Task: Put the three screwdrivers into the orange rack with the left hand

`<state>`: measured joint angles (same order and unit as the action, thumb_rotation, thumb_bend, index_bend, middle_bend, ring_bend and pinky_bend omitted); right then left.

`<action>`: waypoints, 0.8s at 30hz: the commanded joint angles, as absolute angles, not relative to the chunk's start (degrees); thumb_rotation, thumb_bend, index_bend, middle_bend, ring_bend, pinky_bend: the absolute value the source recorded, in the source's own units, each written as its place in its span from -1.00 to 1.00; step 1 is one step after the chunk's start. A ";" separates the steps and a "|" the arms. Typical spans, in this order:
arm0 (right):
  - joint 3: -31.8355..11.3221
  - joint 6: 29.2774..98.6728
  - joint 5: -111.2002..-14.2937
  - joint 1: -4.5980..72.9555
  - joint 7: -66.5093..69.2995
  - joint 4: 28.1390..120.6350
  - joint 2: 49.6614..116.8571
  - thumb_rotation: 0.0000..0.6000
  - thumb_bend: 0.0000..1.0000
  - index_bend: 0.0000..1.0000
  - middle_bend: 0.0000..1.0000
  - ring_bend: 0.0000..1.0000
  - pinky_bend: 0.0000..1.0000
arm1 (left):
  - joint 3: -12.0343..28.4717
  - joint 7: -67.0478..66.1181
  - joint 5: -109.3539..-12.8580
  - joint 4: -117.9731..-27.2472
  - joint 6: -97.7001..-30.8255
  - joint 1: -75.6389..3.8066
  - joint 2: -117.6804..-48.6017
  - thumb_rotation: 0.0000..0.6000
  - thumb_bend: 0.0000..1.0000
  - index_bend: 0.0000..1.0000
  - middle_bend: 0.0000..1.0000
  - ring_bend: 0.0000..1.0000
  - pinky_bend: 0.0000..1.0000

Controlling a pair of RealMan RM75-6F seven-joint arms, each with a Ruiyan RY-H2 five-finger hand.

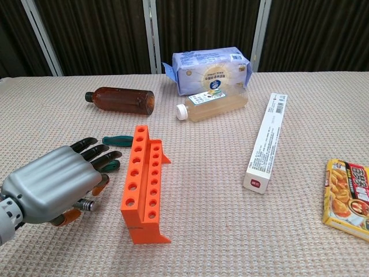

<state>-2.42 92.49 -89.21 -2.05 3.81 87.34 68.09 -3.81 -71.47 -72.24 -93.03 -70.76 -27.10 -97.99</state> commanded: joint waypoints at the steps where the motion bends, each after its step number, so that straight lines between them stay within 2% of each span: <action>1: -2.43 92.48 -89.27 -2.02 3.89 87.26 68.15 1.00 -1.00 -1.00 -1.00 -1.00 -1.00 | -3.86 -71.21 -72.35 -92.69 -70.87 -27.00 -98.15 1.00 -0.46 -0.12 -1.00 -1.00 -1.00; 10: -2.47 92.49 -89.03 -2.20 3.97 87.17 68.11 1.00 -1.00 -1.00 -1.00 -1.00 -1.00 | -3.31 -71.26 -71.07 -91.44 -70.19 -27.21 -99.25 1.00 -0.41 0.02 -1.00 -1.00 -1.00; 21: -2.44 92.72 -88.89 -2.54 4.11 87.09 68.10 1.00 -1.00 -1.00 -1.00 -1.00 -1.00 | -3.17 -71.43 -70.44 -90.77 -69.97 -27.52 -99.96 1.00 -0.40 -0.02 -1.00 -1.00 -1.00; 24: -2.46 92.76 -88.86 -2.59 4.05 87.09 68.11 1.00 -1.00 -1.00 -1.00 -1.00 -1.00 | -3.19 -71.18 -70.14 -90.81 -69.72 -27.55 -99.95 1.00 -0.26 0.05 -0.99 -1.00 -1.00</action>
